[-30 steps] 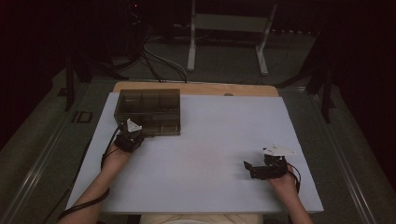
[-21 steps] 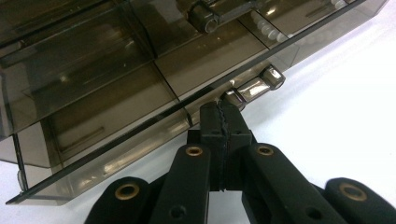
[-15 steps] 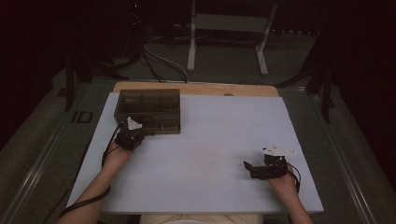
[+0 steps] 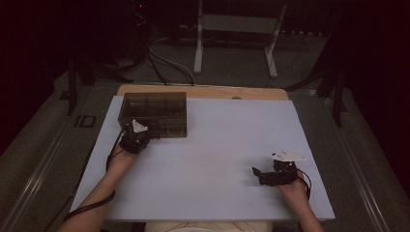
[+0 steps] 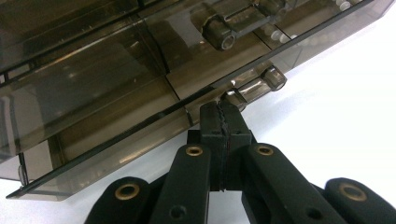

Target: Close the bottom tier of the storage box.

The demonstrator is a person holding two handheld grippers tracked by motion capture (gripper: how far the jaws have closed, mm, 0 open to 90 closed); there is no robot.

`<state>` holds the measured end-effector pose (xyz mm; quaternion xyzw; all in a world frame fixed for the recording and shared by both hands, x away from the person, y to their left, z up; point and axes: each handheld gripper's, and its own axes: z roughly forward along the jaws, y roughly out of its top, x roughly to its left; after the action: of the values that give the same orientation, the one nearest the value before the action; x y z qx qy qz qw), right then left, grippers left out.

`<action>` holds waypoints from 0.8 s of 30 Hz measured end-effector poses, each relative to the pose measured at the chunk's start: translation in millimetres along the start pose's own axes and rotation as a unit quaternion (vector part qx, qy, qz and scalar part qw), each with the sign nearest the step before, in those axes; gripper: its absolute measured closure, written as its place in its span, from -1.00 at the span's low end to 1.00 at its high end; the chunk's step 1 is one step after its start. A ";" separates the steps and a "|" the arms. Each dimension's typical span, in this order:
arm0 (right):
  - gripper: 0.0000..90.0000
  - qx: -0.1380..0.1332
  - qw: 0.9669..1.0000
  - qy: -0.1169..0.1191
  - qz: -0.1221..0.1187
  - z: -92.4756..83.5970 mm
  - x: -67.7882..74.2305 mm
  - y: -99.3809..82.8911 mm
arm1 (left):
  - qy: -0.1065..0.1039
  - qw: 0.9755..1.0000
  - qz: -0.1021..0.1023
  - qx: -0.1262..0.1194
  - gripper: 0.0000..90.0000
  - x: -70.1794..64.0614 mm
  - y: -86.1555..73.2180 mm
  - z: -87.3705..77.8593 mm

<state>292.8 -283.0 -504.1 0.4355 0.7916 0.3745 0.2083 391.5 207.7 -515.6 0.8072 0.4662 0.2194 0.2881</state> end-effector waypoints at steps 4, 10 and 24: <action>-0.95 0.000 1.000 0.000 0.000 0.0 -0.3 -0.1 | 0.001 1.000 -0.001 0.000 1.00 0.7 1.3 1.3; -0.95 0.000 1.000 0.000 0.000 0.2 -0.2 -0.1 | 0.006 1.000 0.000 0.002 1.00 1.4 3.8 3.5; -0.95 0.001 1.000 0.001 0.000 0.7 -0.5 -0.4 | 0.009 1.000 0.002 0.002 1.00 4.1 8.3 7.9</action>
<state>293.3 -283.3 -504.7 0.4358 0.7918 0.3744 0.2073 403.6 205.9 -515.5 0.8069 0.4675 0.2258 0.2818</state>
